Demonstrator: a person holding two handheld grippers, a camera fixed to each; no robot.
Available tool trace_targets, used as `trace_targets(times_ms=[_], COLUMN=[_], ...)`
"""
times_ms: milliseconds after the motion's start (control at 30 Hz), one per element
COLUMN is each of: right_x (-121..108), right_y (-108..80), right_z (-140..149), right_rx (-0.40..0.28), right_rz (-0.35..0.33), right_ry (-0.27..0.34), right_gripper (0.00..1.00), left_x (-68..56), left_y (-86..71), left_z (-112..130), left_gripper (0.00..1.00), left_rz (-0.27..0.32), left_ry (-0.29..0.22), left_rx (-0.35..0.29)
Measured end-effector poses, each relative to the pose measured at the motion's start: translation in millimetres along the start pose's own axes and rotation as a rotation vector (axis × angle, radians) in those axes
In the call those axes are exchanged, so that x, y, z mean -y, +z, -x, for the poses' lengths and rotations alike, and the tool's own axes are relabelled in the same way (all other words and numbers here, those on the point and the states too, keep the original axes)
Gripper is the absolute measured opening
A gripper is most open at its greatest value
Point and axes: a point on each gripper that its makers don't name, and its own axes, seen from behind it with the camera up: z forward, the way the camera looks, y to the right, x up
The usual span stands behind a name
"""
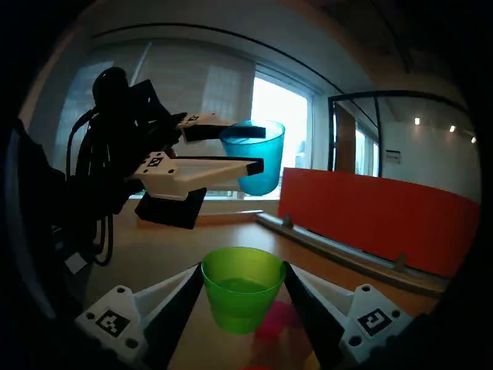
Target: Pour water
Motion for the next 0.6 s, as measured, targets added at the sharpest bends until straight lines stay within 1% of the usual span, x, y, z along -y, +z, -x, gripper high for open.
trace_targets(times_ms=[100,300,500,600], right_x=[0.1,0.7,0.5,-0.8], right_y=[-0.6,-1.2,-2.7,-3.9], right_z=[-0.9,-3.1,-6.1,-7.9], right_rx=[-0.002,-0.004,-0.008,-0.012], right_rz=[0.001,0.004,0.009,0.012], right_ry=[-0.001,-0.002,-0.003,0.000], right_gripper=[0.94,0.94,0.94,0.94], left_x=[0.0,5.8,11.0,11.1], left_y=[-1.0,-3.5,-4.1,-2.1], left_z=[-0.5,0.6,10.1,15.1], left_gripper=[0.85,0.85,0.85,0.84], left_rz=[0.009,0.007,-0.002,-0.006], left_ry=[-0.072,-0.215,-0.349,-0.438], left_rx=[0.002,0.005,0.025,0.035])
